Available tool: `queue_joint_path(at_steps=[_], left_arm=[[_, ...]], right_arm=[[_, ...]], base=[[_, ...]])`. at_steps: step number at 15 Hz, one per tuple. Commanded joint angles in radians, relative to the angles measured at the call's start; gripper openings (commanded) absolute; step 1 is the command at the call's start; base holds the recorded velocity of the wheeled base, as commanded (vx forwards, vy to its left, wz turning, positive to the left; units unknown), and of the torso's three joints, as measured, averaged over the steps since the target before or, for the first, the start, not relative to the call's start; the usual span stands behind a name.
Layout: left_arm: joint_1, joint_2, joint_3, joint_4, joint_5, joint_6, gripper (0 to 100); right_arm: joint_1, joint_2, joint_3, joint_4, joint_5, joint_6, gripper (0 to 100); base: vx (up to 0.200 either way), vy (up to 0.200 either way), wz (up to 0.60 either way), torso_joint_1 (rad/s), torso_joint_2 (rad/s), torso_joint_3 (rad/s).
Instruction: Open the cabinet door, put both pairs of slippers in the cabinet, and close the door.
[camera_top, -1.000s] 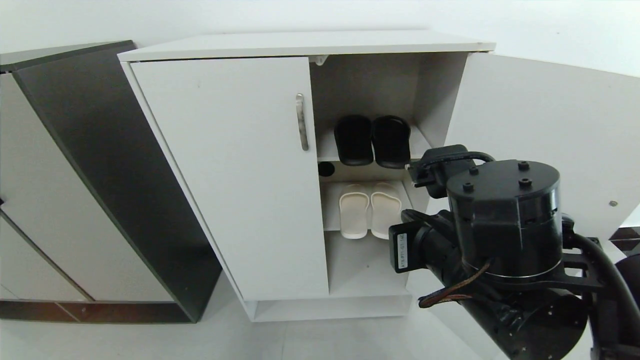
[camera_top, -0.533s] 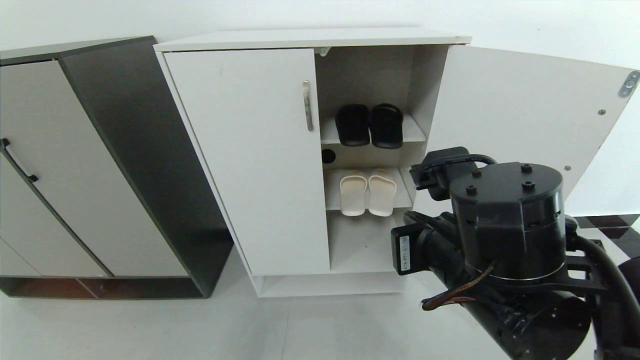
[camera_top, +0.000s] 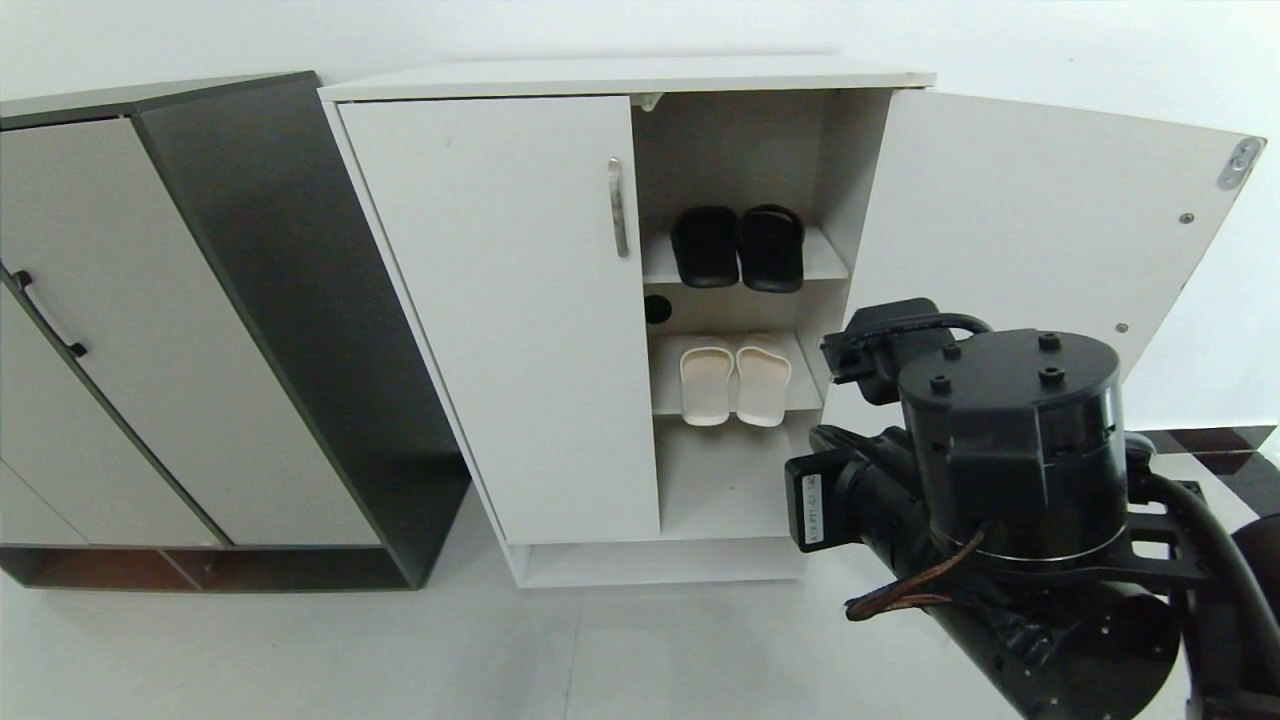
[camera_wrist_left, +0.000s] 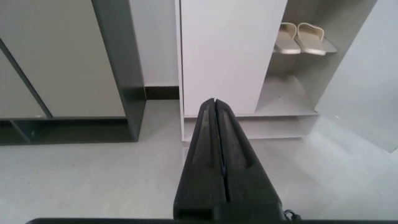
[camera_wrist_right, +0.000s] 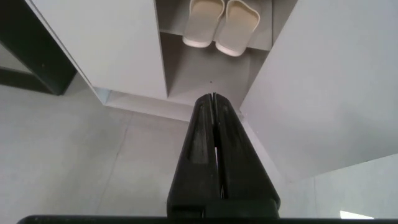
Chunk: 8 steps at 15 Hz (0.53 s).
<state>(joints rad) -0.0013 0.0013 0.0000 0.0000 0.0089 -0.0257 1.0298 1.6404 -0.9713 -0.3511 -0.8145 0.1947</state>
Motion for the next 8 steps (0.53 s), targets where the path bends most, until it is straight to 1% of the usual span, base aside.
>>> queue_joint_path(at_steps=[1, 8], left_arm=[[0.001, 0.000, 0.000, 0.000, 0.000, 0.000, 0], [0.000, 0.000, 0.000, 0.000, -0.001, 0.000, 0]], right_arm=[[0.001, 0.001, 0.000, 0.000, 0.000, 0.000, 0], [0.001, 0.007, 0.000, 0.001, 0.000, 0.000, 0]], base=[[0.000, 0.000, 0.00, 0.000, 0.00, 0.000], [0.000, 0.000, 0.00, 0.000, 0.00, 0.000]])
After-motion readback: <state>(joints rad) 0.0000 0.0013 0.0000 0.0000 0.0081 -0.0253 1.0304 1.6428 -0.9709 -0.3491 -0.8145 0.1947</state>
